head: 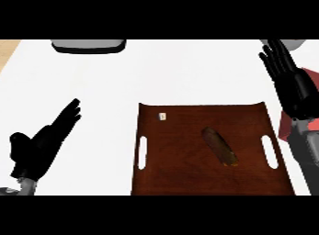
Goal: Pick the sweet potato from the tray and place it in the cardboard box
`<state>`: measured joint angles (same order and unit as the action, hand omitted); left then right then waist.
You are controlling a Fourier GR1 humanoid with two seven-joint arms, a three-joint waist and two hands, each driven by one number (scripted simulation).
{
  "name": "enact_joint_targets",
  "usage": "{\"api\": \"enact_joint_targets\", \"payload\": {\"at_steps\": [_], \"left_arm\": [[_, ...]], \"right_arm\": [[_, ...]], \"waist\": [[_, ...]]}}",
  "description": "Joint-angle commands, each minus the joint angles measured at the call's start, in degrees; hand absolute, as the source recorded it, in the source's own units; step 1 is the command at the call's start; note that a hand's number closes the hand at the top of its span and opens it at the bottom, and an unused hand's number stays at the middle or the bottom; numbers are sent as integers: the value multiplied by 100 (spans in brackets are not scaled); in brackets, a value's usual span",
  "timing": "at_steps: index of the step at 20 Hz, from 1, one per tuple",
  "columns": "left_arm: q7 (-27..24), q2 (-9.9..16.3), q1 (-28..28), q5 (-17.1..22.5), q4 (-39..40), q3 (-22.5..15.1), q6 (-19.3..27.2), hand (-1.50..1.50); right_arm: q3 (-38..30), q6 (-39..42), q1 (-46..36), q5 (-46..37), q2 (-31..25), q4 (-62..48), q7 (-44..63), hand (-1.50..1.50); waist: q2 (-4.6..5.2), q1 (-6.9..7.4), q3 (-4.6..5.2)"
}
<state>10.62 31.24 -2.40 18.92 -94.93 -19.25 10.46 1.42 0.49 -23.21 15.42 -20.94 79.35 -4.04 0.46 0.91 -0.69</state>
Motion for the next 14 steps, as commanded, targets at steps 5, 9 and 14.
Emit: {"api": "enact_joint_targets", "payload": {"at_steps": [5,9,14], "left_arm": [[-279,-462,50,-363,700,609,1171,0],[-388,-556,302,-205,956,882,1351,0],[-715,-857,352,-277,1088,816,1422,0]], "right_arm": [[1198,-531,23,-2271,-712,1382,-347,150],[1168,-1520,518,-3906,-1484,1471,74,150],[1769,-2577,1628,-5552,-1388,2669,92,-150]], "waist": [[-159,-207,112],[-208,-539,122],[-145,-449,88]]}}
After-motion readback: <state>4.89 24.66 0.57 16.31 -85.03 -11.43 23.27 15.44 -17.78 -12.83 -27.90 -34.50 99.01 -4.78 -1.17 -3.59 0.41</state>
